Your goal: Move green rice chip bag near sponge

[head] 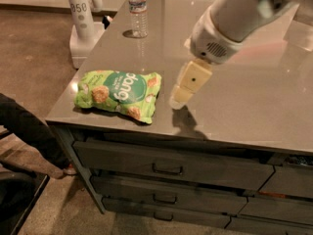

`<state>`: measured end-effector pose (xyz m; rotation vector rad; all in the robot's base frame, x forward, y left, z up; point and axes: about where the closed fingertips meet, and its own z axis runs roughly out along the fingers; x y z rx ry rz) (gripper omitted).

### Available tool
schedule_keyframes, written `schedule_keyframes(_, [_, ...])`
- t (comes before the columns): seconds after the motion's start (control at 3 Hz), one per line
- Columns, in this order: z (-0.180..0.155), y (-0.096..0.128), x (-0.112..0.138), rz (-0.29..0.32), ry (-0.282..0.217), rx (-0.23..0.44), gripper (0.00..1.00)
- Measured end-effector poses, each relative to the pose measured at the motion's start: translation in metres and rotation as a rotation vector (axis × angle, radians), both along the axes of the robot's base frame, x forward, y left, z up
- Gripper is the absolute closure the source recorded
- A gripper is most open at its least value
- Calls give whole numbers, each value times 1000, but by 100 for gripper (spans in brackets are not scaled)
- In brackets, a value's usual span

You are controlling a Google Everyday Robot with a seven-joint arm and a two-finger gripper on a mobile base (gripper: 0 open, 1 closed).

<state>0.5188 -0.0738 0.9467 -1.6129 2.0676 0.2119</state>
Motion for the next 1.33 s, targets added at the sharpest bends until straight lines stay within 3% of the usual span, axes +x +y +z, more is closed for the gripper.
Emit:
schedule_keyframes(0.67, [-21, 46, 35, -42, 65, 34, 0])
schedule_keyframes(1.33, [-52, 93, 50, -41, 140, 48, 0])
